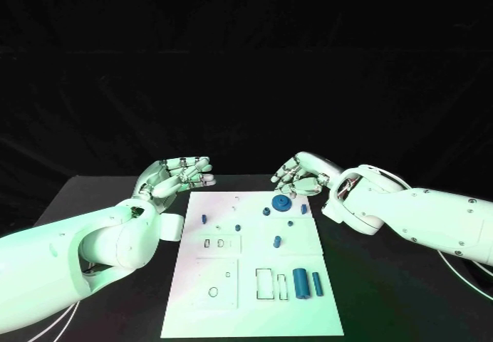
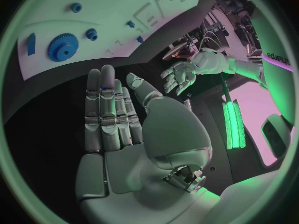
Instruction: Assemble the parts on the task board
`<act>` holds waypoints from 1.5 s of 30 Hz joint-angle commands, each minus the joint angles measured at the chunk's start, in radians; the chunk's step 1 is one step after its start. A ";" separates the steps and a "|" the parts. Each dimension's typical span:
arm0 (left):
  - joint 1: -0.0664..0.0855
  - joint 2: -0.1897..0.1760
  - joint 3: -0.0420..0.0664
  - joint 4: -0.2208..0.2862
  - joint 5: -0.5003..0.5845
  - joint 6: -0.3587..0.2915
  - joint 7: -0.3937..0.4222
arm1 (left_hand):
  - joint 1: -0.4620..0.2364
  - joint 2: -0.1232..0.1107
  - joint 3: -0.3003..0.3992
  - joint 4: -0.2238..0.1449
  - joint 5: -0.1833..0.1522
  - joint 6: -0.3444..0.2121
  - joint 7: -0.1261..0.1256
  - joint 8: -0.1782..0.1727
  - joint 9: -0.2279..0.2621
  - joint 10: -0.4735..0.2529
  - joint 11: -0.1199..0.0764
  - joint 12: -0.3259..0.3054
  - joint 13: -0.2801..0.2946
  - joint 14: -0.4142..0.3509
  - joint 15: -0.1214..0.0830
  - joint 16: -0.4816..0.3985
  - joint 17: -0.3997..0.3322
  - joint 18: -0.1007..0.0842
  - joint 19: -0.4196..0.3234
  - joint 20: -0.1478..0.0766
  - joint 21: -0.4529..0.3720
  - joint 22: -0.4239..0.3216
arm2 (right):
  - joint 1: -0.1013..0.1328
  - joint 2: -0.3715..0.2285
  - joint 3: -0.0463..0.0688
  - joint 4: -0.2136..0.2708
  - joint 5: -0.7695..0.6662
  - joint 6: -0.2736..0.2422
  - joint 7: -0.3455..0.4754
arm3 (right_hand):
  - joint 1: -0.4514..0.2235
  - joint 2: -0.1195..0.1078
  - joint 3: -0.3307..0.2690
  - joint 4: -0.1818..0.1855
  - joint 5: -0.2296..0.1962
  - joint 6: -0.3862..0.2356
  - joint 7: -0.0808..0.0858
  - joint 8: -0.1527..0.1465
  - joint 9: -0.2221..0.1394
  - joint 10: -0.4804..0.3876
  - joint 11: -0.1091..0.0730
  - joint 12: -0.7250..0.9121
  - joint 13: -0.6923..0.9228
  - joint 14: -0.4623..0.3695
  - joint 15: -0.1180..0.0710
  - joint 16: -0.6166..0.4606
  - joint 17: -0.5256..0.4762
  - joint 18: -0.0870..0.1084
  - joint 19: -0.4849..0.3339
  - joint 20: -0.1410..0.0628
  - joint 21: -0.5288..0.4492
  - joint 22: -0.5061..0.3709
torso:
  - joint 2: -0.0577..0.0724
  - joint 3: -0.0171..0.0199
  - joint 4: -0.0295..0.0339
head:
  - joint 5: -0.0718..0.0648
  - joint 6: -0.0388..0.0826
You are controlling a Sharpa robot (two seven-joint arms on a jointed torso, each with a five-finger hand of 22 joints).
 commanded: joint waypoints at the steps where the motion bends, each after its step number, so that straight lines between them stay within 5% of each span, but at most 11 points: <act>1: 0.005 -0.006 0.004 0.022 -0.008 0.047 -0.008 | 0.010 -0.002 -0.001 -0.005 -0.006 0.006 0.000 -0.005 -0.001 0.005 -0.001 -0.006 -0.001 0.006 0.000 0.002 0.001 0.015 0.006 0.000 0.006 0.000 | 0.005 0.008 0.001 0.001 -0.236 0.067 -0.102 | 0.000 -0.010 -0.006 0.001 0.044 0.009 -0.001 0.003 0.002 0.002 -0.010 0.007 0.010 0.052 -0.007 0.080 0.060 0.004 0.022 -0.016 0.049 0.032 | 0.035 -0.0045 0.0004 | -0.005 0.003; 7: 0.009 -0.017 0.017 0.043 -0.005 0.042 -0.015 | 0.008 -0.003 -0.001 -0.005 -0.006 0.005 0.000 -0.007 -0.002 0.005 -0.001 -0.009 -0.002 0.005 0.001 -0.001 0.001 0.014 0.008 -0.001 0.006 -0.001 | 0.012 0.025 0.001 -0.003 -0.338 0.103 -0.139 | -0.020 -0.022 0.009 0.012 0.037 0.001 0.000 -0.008 0.003 -0.025 -0.012 0.005 0.030 0.051 -0.006 0.416 0.330 -0.006 0.056 -0.022 0.195 0.165 | 0.056 -0.0079 0.0050 | -0.015 0.004; 9: 0.011 -0.020 0.019 0.047 -0.004 0.039 -0.017 | 0.008 -0.004 -0.001 -0.005 -0.006 0.005 0.000 -0.009 -0.002 0.004 0.000 -0.011 -0.002 0.005 0.001 -0.003 0.002 0.014 0.008 -0.001 0.006 -0.001 | 0.014 0.032 0.001 -0.003 -0.373 0.114 -0.151 | -0.033 -0.030 0.012 0.023 0.025 -0.004 0.002 -0.012 0.004 -0.047 -0.002 -0.003 0.031 0.062 -0.001 0.624 0.542 -0.032 0.118 -0.018 0.338 0.353 | 0.063 -0.0072 0.0072 | -0.012 0.005; 15: 0.016 -0.028 0.022 0.059 -0.002 0.039 -0.019 | 0.007 -0.004 -0.001 -0.006 -0.006 0.004 0.000 -0.010 -0.002 0.003 0.000 -0.012 -0.002 0.004 0.001 -0.005 0.002 0.014 0.008 -0.002 0.006 -0.002 | 0.016 0.050 0.001 -0.005 -0.438 0.147 -0.178 | -0.042 -0.046 0.020 0.042 0.029 -0.022 0.005 -0.027 0.004 -0.104 0.012 -0.013 0.033 0.057 0.009 0.888 0.823 -0.067 0.197 -0.008 0.548 0.632 | 0.076 -0.0049 0.0124 | -0.011 0.006; 27: 0.022 -0.034 0.023 0.073 -0.001 0.038 -0.022 | 0.004 -0.005 -0.002 -0.005 -0.006 0.003 0.001 -0.013 -0.003 0.001 0.001 -0.017 -0.003 0.004 0.002 -0.009 0.002 0.014 0.009 -0.002 0.005 -0.003 | 0.014 0.070 0.000 -0.015 -0.485 0.204 -0.202 | -0.033 -0.055 0.027 0.065 0.025 -0.022 0.001 -0.033 0.008 -0.128 0.016 0.000 0.044 0.053 0.012 1.004 0.947 -0.086 0.230 0.002 0.658 0.787 | 0.089 -0.0038 0.0160 | -0.014 0.008; 45: 0.031 -0.041 0.023 0.089 0.006 0.037 -0.024 | 0.003 -0.006 -0.003 -0.005 -0.006 0.001 0.003 -0.016 -0.003 0.000 0.002 -0.021 -0.003 0.004 0.003 -0.011 0.003 0.013 0.009 -0.002 0.004 -0.004 | 0.010 0.092 -0.001 -0.022 -0.517 0.216 -0.231 | -0.029 -0.052 0.040 0.078 0.025 -0.007 -0.001 -0.028 0.013 -0.118 0.012 0.013 0.050 0.053 0.011 1.034 0.977 -0.099 0.264 0.003 0.718 0.877 | 0.108 -0.0040 0.0217 | -0.015 0.009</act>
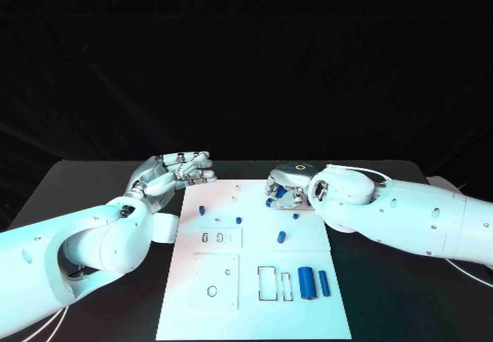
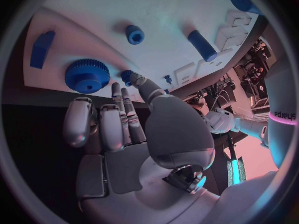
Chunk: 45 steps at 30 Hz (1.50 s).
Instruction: Assemble the parts on the task board
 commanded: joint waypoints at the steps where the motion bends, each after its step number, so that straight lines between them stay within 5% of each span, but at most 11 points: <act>1: 0.004 0.000 0.001 0.004 0.004 0.018 0.002 | 0.003 -0.006 -0.003 -0.005 -0.006 0.002 0.003 -0.004 -0.001 0.000 0.002 -0.006 -0.001 0.004 0.003 -0.003 0.001 0.014 0.006 0.002 0.004 -0.001 | -0.001 0.003 0.000 0.002 -0.028 0.020 -0.016 | 0.007 -0.004 0.004 0.007 -0.002 0.013 0.000 0.002 0.002 0.008 -0.004 0.007 0.003 0.045 0.004 0.009 0.008 -0.022 0.012 -0.003 0.012 0.017 | 0.005 -0.0002 0.0015 | 0.000 -0.002; 19: 0.007 0.001 0.001 -0.001 0.005 0.020 -0.006 | 0.002 -0.005 -0.002 -0.005 -0.006 0.001 0.005 -0.006 -0.001 -0.001 0.004 -0.009 -0.001 0.005 0.003 -0.006 0.002 0.014 0.006 0.002 0.003 -0.002 | -0.002 0.008 0.000 0.007 -0.031 0.024 -0.027 | 0.036 0.020 0.065 0.019 -0.022 0.081 -0.027 0.032 0.025 0.080 -0.032 0.039 0.014 0.049 -0.020 0.049 0.052 -0.035 0.045 -0.015 0.068 0.105 | 0.014 0.0009 0.0034 | 0.003 0.001; 35: 0.007 0.000 0.001 -0.007 0.005 0.022 -0.012 | -0.001 -0.004 -0.002 -0.005 -0.006 -0.001 0.007 -0.010 -0.001 -0.003 0.005 -0.013 -0.001 0.004 0.005 -0.010 0.003 0.013 0.005 0.002 0.001 -0.004 | 0.003 -0.007 0.006 0.065 -0.047 -0.149 -0.043 | 0.060 0.030 0.107 0.015 -0.043 0.107 -0.035 0.046 0.042 0.104 -0.042 0.044 0.020 0.049 -0.029 0.060 0.065 -0.039 0.051 -0.024 0.082 0.129 | 0.017 0.0017 0.0021 | 0.007 0.012; 45: 0.007 0.003 0.001 -0.007 0.013 0.023 -0.015 | -0.001 -0.004 -0.002 -0.005 -0.006 -0.001 0.007 -0.010 -0.001 -0.003 0.006 -0.014 -0.001 0.004 0.005 -0.011 0.003 0.013 0.005 0.002 0.001 -0.004 | 0.012 0.074 0.009 0.000 -0.048 -0.231 -0.056 | 0.053 0.021 0.117 0.025 -0.072 0.110 -0.037 0.048 0.050 0.108 -0.043 0.039 0.020 0.049 -0.029 0.062 0.064 -0.038 0.047 -0.025 0.082 0.129 | 0.021 0.0031 0.0054 | 0.010 0.021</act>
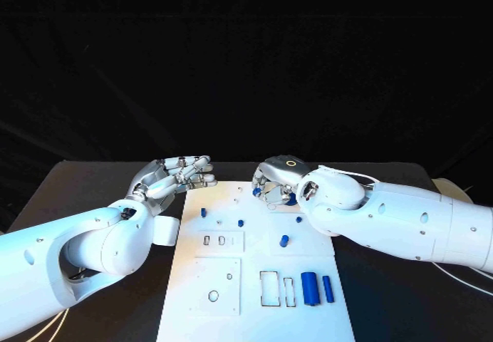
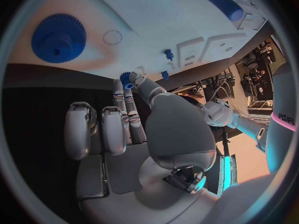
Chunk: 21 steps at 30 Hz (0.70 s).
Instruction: Assemble the parts on the task board
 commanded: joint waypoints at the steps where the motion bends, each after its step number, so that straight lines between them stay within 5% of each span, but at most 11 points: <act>1: 0.002 0.003 0.001 0.003 0.010 0.022 0.001 | -0.001 -0.004 -0.002 -0.005 -0.006 -0.001 0.008 -0.006 -0.001 -0.003 0.006 -0.005 -0.002 0.004 0.005 -0.004 0.001 0.013 0.005 0.002 0.001 -0.001 | 0.001 0.029 0.001 -0.026 -0.015 -0.071 -0.012 | 0.006 0.002 0.004 0.000 -0.004 0.005 0.000 0.003 0.004 0.009 -0.005 0.001 0.003 0.051 -0.009 0.006 0.000 -0.008 -0.001 -0.002 0.004 0.001 | 0.002 0.0016 0.0016 | 0.003 0.002; 10: 0.002 0.004 0.001 0.003 0.010 0.023 -0.002 | -0.001 -0.004 -0.002 -0.005 -0.006 -0.001 0.008 -0.006 -0.001 -0.003 0.006 -0.005 -0.002 0.004 0.005 -0.004 0.001 0.013 0.005 0.002 0.001 -0.001 | -0.003 0.107 0.001 -0.100 -0.007 -0.077 0.000 | 0.005 0.000 0.006 0.001 -0.007 0.003 0.001 0.001 0.004 0.008 -0.005 -0.001 0.003 0.051 -0.009 0.007 0.000 -0.007 -0.003 -0.002 0.003 -0.001 | 0.005 0.0006 0.0025 | 0.011 -0.006; 21: 0.002 0.005 0.001 0.005 0.008 0.024 -0.003 | -0.002 -0.004 -0.002 -0.005 -0.006 -0.001 0.008 -0.007 -0.001 -0.003 0.006 -0.006 -0.001 0.004 0.006 -0.005 0.001 0.013 0.004 0.002 0.000 -0.002 | -0.011 0.155 0.000 -0.159 -0.004 -0.051 0.005 | 0.002 -0.003 0.007 0.004 -0.009 0.001 0.002 0.000 0.005 0.007 -0.004 -0.003 0.002 0.050 -0.008 0.007 -0.001 -0.007 -0.004 -0.002 0.002 -0.003 | 0.010 -0.0022 0.0074 | 0.010 0.000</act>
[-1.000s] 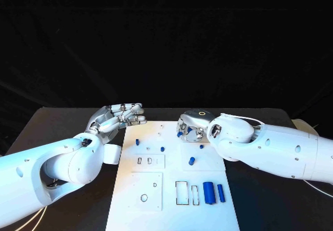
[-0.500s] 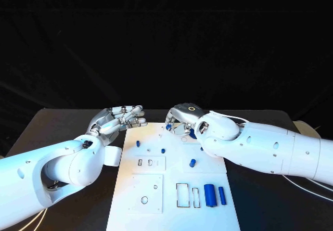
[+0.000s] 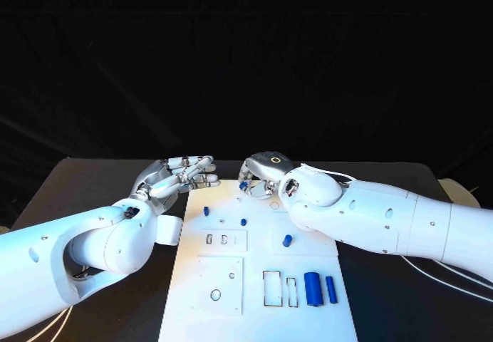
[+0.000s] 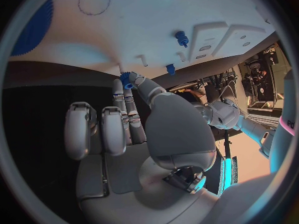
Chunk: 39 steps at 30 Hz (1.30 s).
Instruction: Assemble the parts on the task board
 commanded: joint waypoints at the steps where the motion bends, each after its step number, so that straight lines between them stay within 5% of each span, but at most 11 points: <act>1: 0.002 0.002 0.001 0.004 0.001 0.021 0.003 | -0.002 -0.004 -0.002 -0.005 -0.006 -0.001 0.008 -0.007 -0.001 -0.003 0.006 -0.006 -0.002 0.004 0.006 -0.005 0.001 0.013 0.004 0.002 0.000 -0.001 | -0.001 0.008 0.000 -0.013 -0.006 0.013 0.005 | -0.001 0.000 0.004 0.001 -0.002 0.001 0.001 0.002 0.004 0.006 -0.003 0.005 0.000 0.050 -0.008 0.003 -0.001 -0.007 -0.005 -0.002 0.002 -0.001 | 0.002 -0.0007 0.0021 | 0.000 0.000; 25: 0.003 0.001 0.001 0.007 0.000 0.026 -0.004 | -0.002 -0.004 -0.002 -0.006 -0.006 -0.001 0.008 -0.008 -0.001 -0.003 0.006 -0.007 -0.001 0.003 0.006 -0.007 0.002 0.013 0.004 0.002 -0.001 -0.001 | -0.007 0.033 -0.002 -0.060 -0.006 0.062 0.001 | -0.013 -0.011 0.008 0.015 -0.016 -0.015 0.006 -0.007 0.006 -0.004 0.001 -0.004 -0.001 0.047 -0.004 -0.001 -0.011 -0.003 -0.017 0.001 -0.008 -0.016 | 0.005 0.0002 0.0010 | 0.008 0.003; 30: 0.004 0.000 0.001 0.007 0.000 0.027 -0.005 | -0.001 -0.004 -0.002 -0.006 -0.006 -0.001 0.008 -0.009 -0.001 -0.004 0.007 -0.009 -0.001 0.003 0.006 -0.008 0.002 0.013 0.003 0.003 -0.002 -0.002 | -0.008 0.039 -0.003 -0.069 0.006 0.053 0.013 | -0.042 -0.047 0.006 0.037 -0.053 -0.135 0.042 -0.067 -0.020 -0.100 0.037 -0.056 -0.025 0.035 0.025 -0.025 -0.054 0.007 -0.057 0.020 -0.045 -0.072 | 0.006 -0.0004 0.0005 | 0.009 0.003; 34: 0.004 0.000 0.001 0.005 0.000 0.028 -0.007 | -0.001 -0.005 -0.002 -0.007 -0.006 -0.002 0.008 -0.010 -0.001 -0.004 0.007 -0.010 -0.001 0.002 0.007 -0.009 0.002 0.013 0.003 0.003 -0.002 -0.003 | -0.008 0.036 -0.003 -0.066 0.011 0.035 0.020 | -0.041 -0.068 -0.011 0.050 -0.057 -0.203 0.032 -0.065 -0.040 -0.144 0.042 -0.063 -0.037 0.028 0.029 -0.038 -0.078 0.018 -0.082 0.032 -0.072 -0.109 | 0.005 0.0001 0.0010 | 0.009 0.002; 39: 0.004 -0.002 0.001 0.002 0.000 0.028 -0.008 | -0.002 -0.005 -0.002 -0.007 -0.006 -0.003 0.009 -0.011 -0.001 -0.005 0.007 -0.011 -0.001 0.002 0.007 -0.011 0.002 0.013 0.003 0.003 -0.003 -0.003 | -0.008 0.003 -0.003 -0.027 0.013 0.010 0.022 | -0.038 -0.071 -0.021 0.056 -0.054 -0.202 0.025 -0.061 -0.041 -0.147 0.042 -0.056 -0.038 0.029 0.029 -0.037 -0.076 0.018 -0.081 0.033 -0.074 -0.109 | 0.004 0.0013 -0.0029 | 0.013 0.002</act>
